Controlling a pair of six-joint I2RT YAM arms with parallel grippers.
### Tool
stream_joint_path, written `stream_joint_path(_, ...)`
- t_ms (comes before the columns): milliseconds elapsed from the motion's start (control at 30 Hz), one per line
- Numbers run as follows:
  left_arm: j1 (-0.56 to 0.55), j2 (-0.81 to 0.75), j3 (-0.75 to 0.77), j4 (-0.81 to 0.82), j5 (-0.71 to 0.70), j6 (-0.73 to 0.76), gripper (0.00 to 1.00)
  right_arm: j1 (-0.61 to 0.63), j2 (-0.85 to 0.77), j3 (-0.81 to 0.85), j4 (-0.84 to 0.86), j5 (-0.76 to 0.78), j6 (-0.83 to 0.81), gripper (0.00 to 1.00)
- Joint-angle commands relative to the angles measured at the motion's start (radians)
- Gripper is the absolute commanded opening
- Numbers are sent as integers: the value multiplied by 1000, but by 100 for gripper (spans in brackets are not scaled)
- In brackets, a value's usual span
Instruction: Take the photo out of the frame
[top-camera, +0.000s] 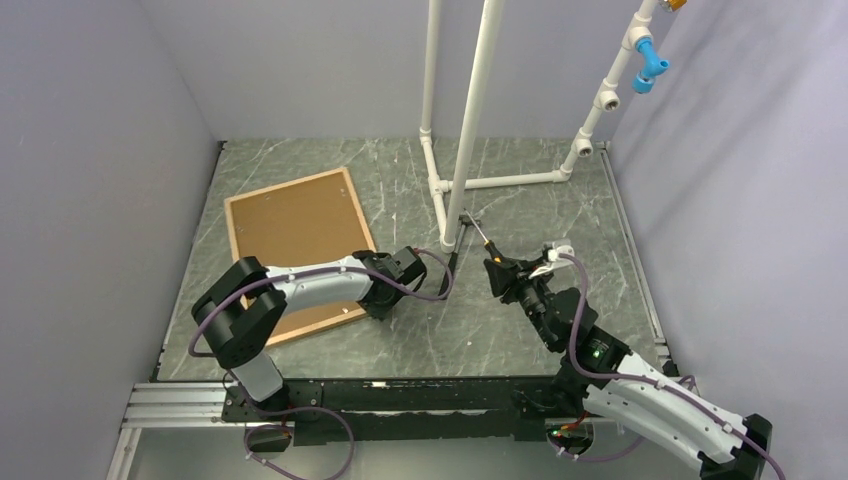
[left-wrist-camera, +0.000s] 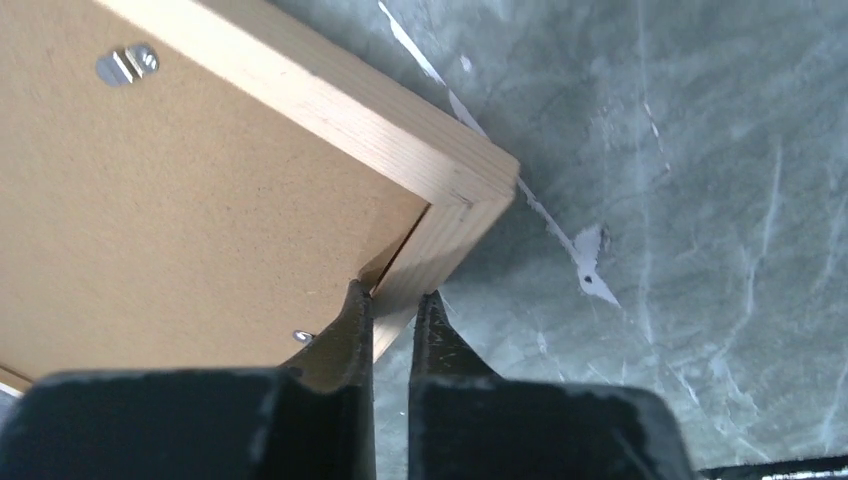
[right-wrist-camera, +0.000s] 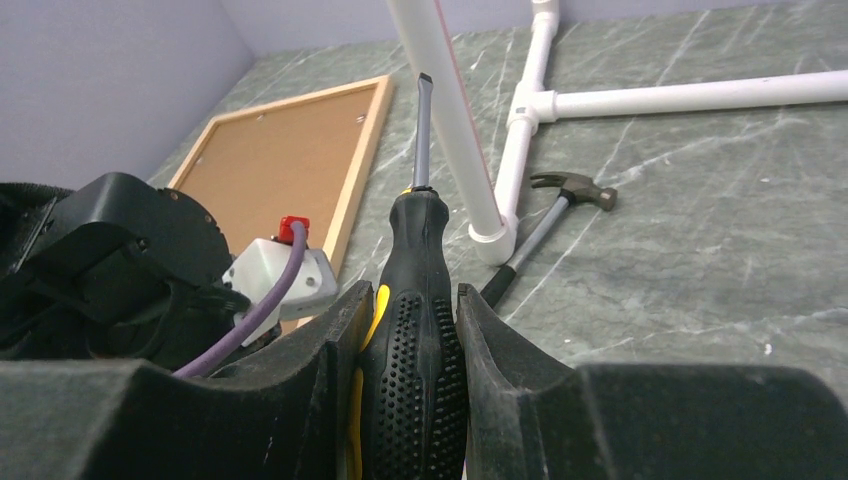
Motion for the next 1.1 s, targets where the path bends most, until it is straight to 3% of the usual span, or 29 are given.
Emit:
stream_joint_path(0,28,64,25,46,-66,-142,0,3,-65,-8,15,98,31,0)
stream_joint_path(267,121,178,180,94,17,-195,0,2,-31,3,9,106,36,0)
stream_joint_path(500,305,305,406,168,161,-262,0,2,-14,1,19,99,31,0)
stream_joint_path(767,422,437,670,262,277,-450,1,2,32,3,37,72,20,0)
stream_joint_path(800,428,429,673,284,285,-465,4,3,34,2,42,63,18,0)
stream_joint_path(900,435,379,677,303,291,-469,33,2,55,6,47,45,12,0)
stream_joint_path(1067,434,176,559,280,332,-398,60,2,113,25,45,30,6,0)
